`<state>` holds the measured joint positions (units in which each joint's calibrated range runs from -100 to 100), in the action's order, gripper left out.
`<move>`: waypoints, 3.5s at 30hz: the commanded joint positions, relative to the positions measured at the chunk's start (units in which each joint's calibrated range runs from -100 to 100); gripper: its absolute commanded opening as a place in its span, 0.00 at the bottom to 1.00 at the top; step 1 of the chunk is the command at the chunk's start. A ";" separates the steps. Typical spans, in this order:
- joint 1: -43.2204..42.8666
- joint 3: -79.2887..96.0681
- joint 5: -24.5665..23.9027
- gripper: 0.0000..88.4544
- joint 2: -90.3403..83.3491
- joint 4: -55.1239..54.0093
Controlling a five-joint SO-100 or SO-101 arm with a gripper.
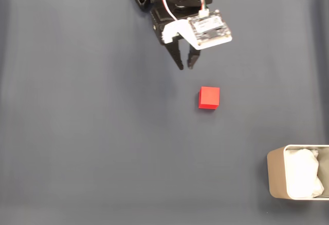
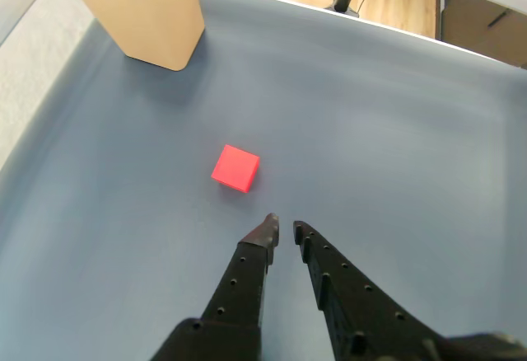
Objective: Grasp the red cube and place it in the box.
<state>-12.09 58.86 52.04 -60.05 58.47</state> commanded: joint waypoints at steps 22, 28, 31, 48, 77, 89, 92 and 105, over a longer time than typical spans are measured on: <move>-2.82 -3.93 0.83 0.26 5.55 -3.55; -2.33 -4.75 -0.54 0.34 8.84 -5.77; -2.25 -4.94 -1.12 0.37 10.23 -7.24; -2.18 -1.74 -1.27 0.42 17.07 -14.37; -2.25 4.64 -0.98 0.44 27.21 -28.64; -2.25 4.19 -0.83 0.44 31.46 -32.57; -2.33 4.37 -0.88 0.44 31.98 -33.06; -2.68 4.92 -0.98 0.44 34.06 -34.70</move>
<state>-14.24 63.92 50.92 -26.10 24.82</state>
